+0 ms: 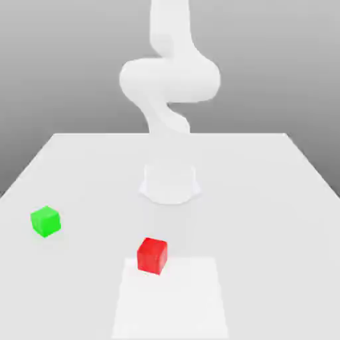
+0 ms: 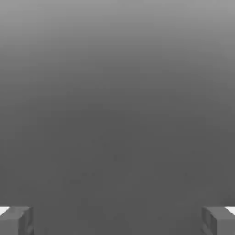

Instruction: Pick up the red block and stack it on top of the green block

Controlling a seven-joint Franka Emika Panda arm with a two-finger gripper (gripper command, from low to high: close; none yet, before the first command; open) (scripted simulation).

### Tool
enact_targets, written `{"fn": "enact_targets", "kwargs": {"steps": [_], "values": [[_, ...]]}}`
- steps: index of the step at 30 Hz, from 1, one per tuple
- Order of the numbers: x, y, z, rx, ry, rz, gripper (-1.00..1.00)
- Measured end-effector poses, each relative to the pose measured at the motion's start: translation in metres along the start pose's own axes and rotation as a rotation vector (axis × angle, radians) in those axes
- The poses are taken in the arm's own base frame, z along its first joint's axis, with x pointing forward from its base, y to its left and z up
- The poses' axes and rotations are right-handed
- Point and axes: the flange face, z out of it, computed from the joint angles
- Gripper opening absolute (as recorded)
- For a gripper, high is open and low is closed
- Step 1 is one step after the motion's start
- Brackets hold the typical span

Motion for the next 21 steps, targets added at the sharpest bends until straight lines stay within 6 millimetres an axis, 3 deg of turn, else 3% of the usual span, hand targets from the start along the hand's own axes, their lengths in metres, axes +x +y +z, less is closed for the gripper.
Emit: {"fn": "enact_targets", "kwargs": {"steps": [5, 10, 18, 21], "values": [[-0.032, 0.046, 0.117, -0.152, -0.107, 0.060, 0.00], [-0.081, 0.115, 0.210, -0.306, -0.217, 0.131, 0.00], [-0.200, 0.261, 0.315, -0.567, -0.403, 0.261, 0.00], [-0.221, 0.285, 0.337, -0.589, -0.417, 0.273, 0.00]]}}
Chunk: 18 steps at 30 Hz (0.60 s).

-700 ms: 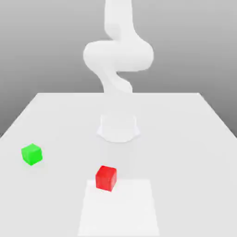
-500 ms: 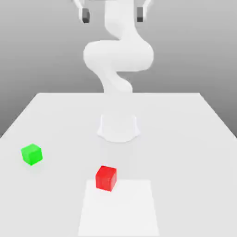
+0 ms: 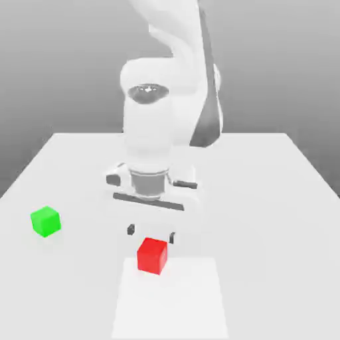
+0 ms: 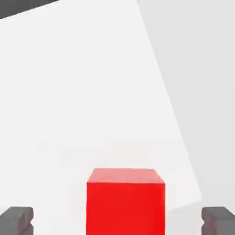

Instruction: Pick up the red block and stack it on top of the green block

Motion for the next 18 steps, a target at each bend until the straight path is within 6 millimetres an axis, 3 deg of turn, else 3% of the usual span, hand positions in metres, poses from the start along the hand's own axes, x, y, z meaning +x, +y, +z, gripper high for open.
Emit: {"fn": "enact_targets", "kwargs": {"steps": [2, 3, 10, 18], "values": [[-0.001, 0.002, 0.017, -0.002, -0.002, 0.000, 0.00], [-0.002, 0.003, 0.024, -0.003, -0.002, 0.000, -1.00], [-0.002, 0.003, 0.025, -0.003, -0.002, 0.000, -1.00], [-0.001, 0.003, -0.032, -0.003, -0.002, 0.001, -1.00]]}}
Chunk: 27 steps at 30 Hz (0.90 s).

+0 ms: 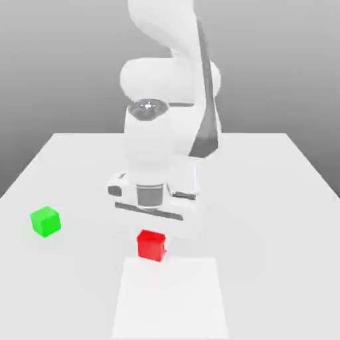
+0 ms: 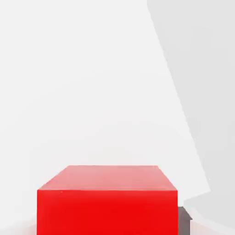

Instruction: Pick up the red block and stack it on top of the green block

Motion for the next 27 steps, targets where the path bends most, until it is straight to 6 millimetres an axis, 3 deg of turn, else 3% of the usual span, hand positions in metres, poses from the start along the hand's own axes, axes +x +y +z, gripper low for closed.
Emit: {"fn": "enact_targets", "kwargs": {"steps": [3, 7, 13, 17, 18, 27], "values": [[0.034, 0.019, -0.011, 0.002, 0.000, 0.002, -1.00], [0.090, 0.063, -0.021, 0.004, 0.002, 0.007, -1.00], [0.155, 0.156, -0.034, 0.003, 0.002, 0.016, -1.00], [0.181, 0.232, -0.042, 0.000, -0.001, 0.024, -1.00], [0.183, 0.241, -0.040, 0.007, -0.006, 0.024, -1.00], [0.184, 0.241, 0.003, 0.062, -0.045, 0.015, -1.00]]}}
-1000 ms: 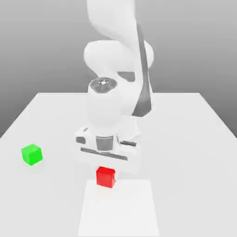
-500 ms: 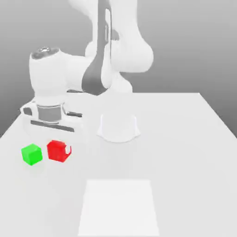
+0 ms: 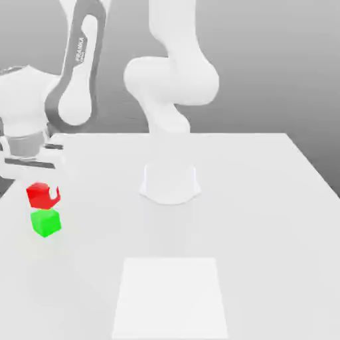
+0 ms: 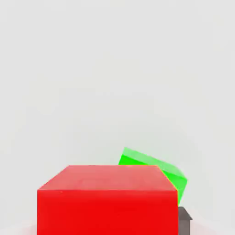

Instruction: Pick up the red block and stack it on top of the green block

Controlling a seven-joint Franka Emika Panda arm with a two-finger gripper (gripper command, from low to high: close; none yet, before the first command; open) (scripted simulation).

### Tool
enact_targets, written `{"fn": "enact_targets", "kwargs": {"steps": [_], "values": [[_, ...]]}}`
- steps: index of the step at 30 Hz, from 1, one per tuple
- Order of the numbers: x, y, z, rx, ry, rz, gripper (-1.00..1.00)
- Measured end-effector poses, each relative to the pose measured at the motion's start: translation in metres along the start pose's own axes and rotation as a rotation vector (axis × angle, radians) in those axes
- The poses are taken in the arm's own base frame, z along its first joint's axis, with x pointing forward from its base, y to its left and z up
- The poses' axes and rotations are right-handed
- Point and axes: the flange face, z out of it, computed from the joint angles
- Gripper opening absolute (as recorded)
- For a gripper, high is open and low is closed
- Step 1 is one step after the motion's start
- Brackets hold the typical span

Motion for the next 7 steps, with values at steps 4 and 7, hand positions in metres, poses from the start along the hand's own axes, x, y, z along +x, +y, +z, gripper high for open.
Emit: {"fn": "enact_targets", "kwargs": {"steps": [4, 7], "values": [[0.000, 0.005, 0.014, -0.019, 0.012, 0.008, -1.00], [0.001, 0.011, 0.021, -0.050, 0.035, 0.011, 1.00]]}}
